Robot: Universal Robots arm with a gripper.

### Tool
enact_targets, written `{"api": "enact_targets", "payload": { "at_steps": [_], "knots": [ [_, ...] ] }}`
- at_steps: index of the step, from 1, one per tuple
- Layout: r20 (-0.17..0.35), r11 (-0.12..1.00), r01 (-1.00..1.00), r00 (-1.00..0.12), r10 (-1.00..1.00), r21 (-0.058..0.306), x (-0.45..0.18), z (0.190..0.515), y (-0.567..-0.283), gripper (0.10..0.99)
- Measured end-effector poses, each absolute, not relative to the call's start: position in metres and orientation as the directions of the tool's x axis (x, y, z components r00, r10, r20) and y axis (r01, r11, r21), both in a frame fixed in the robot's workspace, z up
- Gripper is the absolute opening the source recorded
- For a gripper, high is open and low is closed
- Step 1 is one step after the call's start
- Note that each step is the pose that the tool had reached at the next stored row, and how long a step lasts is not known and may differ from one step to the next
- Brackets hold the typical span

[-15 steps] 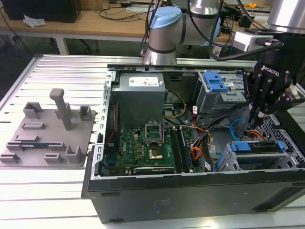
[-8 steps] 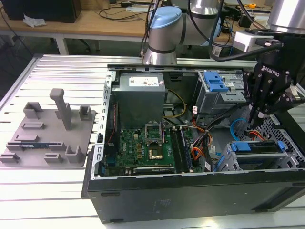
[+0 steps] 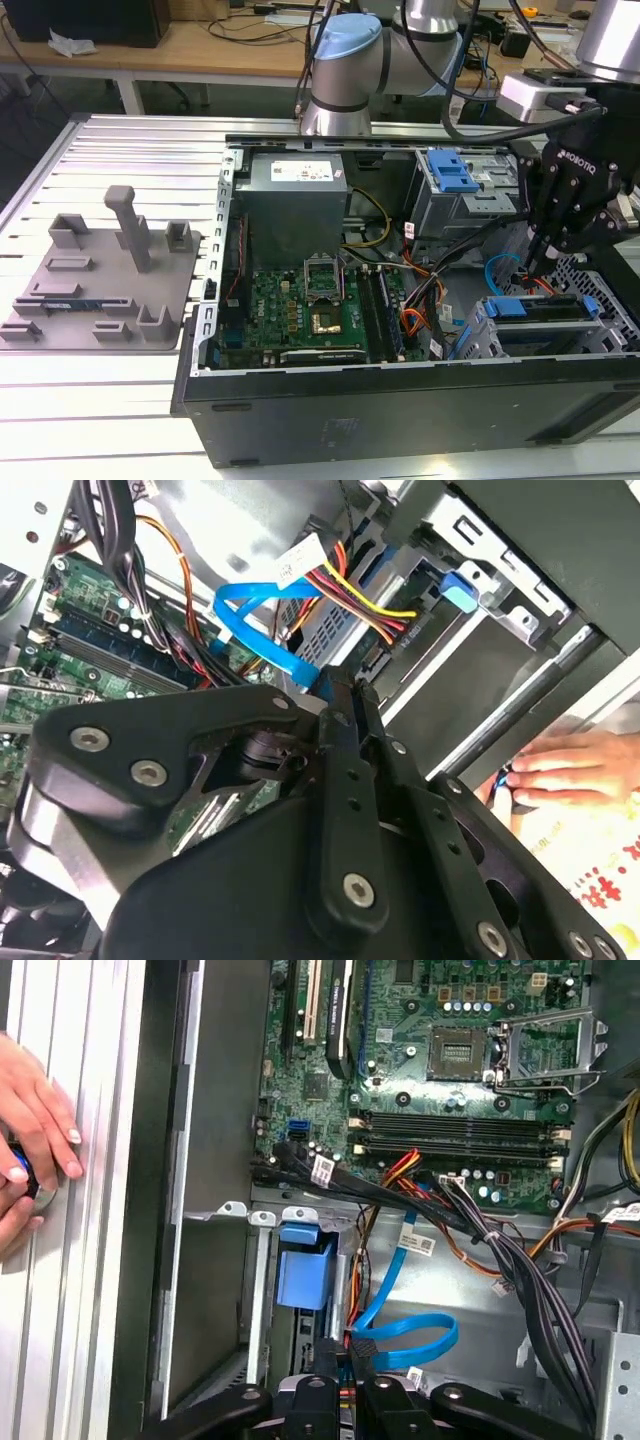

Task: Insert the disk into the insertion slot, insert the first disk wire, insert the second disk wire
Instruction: 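Insert the second disk wire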

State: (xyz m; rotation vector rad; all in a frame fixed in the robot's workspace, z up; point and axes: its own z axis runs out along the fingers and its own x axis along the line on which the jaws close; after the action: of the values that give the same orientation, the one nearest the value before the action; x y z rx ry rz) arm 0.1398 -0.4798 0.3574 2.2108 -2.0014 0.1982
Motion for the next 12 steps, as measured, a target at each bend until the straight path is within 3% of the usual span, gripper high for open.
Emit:
{"api": "enact_targets", "payload": {
  "at_steps": [12],
  "knots": [
    [0.199, 0.016, -1.0, -0.011, -0.98, 0.024, 0.149, 0.3566, -0.4819, 0.161]
  ]
}}
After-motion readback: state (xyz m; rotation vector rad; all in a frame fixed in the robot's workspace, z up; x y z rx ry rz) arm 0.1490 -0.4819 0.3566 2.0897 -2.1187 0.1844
